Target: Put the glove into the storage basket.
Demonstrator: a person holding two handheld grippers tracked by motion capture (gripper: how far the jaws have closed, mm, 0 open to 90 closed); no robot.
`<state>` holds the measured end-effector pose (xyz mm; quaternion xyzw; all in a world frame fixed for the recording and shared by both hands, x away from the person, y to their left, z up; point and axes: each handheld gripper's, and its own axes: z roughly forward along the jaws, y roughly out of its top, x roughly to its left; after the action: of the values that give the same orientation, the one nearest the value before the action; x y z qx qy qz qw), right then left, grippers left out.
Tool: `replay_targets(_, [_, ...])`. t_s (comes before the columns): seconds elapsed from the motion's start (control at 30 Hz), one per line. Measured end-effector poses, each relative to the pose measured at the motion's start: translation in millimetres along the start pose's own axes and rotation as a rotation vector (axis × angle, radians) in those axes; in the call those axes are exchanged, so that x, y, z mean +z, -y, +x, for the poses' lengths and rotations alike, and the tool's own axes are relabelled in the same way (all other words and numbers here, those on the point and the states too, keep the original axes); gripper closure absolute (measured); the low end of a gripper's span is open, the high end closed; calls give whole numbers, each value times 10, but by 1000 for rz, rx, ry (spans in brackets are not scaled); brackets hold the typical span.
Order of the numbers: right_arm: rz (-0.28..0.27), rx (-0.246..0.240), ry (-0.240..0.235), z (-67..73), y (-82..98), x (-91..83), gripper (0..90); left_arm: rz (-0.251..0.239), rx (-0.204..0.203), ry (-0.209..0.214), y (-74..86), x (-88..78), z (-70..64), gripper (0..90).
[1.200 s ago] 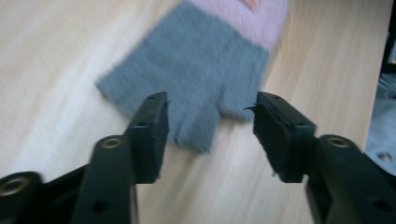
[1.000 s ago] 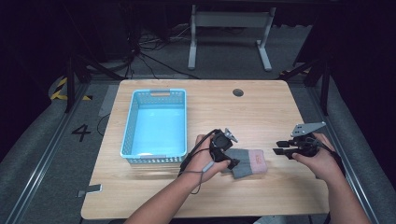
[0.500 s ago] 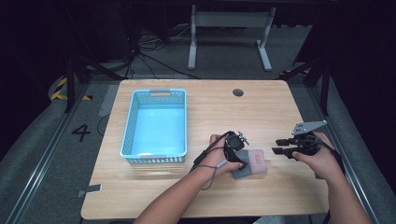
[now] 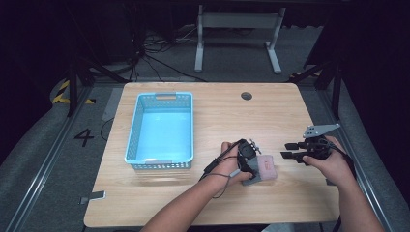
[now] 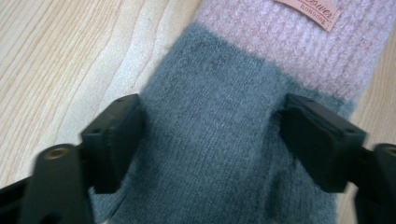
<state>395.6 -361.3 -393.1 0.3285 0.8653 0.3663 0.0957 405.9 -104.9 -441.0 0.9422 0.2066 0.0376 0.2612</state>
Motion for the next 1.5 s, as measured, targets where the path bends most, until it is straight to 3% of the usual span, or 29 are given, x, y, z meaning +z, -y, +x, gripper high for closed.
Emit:
replay_targets(0.1, [-6,-4,2,-5,-6,4,564,-10,-5,-5,6,-7,1,316])
replay_targets(0.13, [-7,-2,2,-6,-9,6,565,-9,-14,-2,8,-19,5,358])
replay_targets(0.2, [-5,0,3,-6,-16,13,565,-20,-13,-1,15,-39,30,540])
replay_targets(0.33, [-2,-6,-1,-4,-28,36,566,-39,-41,23,36,-52,81,656])
replay_targets(0.5, [-9,-8,3,-38,-47,32,570,-51,-53,66,42,-122,109,691])
replay_targets(0.6, [-14,-3,5,-69,-58,25,570,-59,-43,69,43,-215,107,695])
replay_targets(0.87, [-9,1,2,-144,-93,67,569,-102,-59,70,78,-617,221,693])
replay_targets(1.27, [1,-20,-30,-141,-179,174,564,-146,-89,42,216,-1155,430,689])
replay_targets(1.5, [14,-25,-39,-114,-190,226,559,-160,-99,-7,343,-1470,633,687])
